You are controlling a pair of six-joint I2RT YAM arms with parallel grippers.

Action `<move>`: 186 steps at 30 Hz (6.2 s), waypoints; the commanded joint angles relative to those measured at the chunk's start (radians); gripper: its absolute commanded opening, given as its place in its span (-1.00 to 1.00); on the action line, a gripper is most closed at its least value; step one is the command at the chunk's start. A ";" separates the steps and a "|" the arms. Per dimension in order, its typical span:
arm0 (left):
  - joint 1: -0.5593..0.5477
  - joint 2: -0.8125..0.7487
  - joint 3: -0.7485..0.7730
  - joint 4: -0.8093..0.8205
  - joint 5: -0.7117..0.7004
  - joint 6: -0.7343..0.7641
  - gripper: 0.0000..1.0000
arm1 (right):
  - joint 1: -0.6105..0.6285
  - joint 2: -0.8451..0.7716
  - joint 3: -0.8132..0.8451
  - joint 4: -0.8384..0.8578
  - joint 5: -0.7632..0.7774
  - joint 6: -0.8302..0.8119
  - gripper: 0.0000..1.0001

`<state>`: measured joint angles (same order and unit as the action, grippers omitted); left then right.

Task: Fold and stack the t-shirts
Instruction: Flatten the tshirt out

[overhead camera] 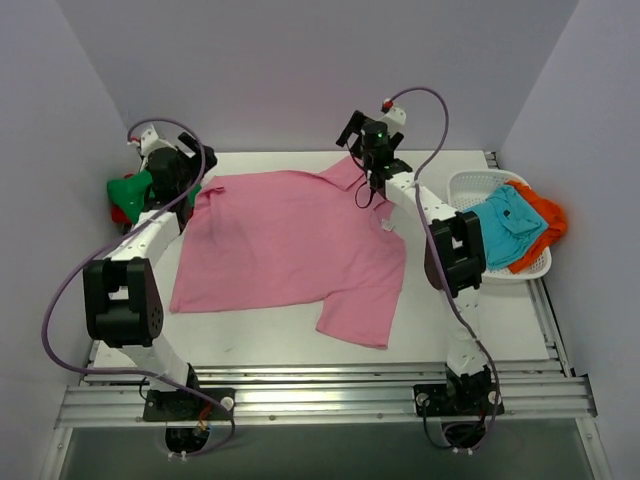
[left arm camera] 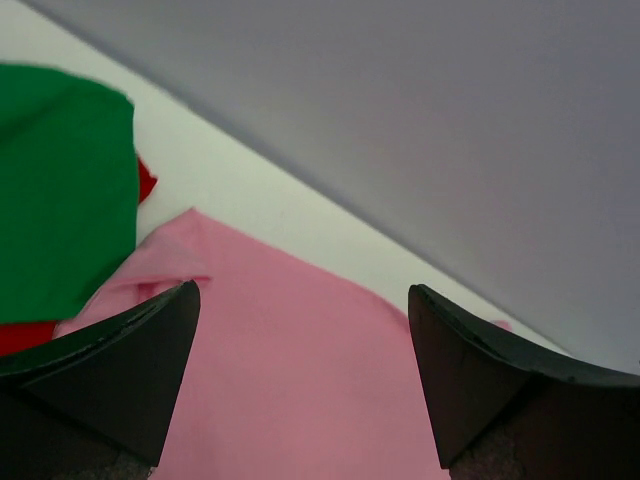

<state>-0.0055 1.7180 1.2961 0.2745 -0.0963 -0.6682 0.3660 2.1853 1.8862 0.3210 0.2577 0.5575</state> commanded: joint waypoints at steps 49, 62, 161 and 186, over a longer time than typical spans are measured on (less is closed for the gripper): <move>-0.090 0.049 -0.116 0.077 -0.037 0.090 0.90 | -0.016 0.429 0.264 -0.056 -0.090 0.127 0.80; -0.106 0.080 -0.100 0.077 -0.054 0.107 0.90 | -0.006 0.479 0.336 -0.022 -0.100 0.154 0.56; -0.591 -0.632 -0.761 -0.400 -0.585 -0.320 0.98 | 0.594 -1.196 -1.586 -0.361 0.273 0.811 0.71; -0.591 -0.654 -0.770 -0.610 -0.697 -0.485 0.62 | 0.539 -1.136 -1.544 -0.379 0.284 0.745 -1.00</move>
<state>-0.5903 1.0256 0.5034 -0.2550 -0.7498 -1.0748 0.9085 1.0943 0.3214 0.0700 0.4660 1.3132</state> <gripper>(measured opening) 0.816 0.016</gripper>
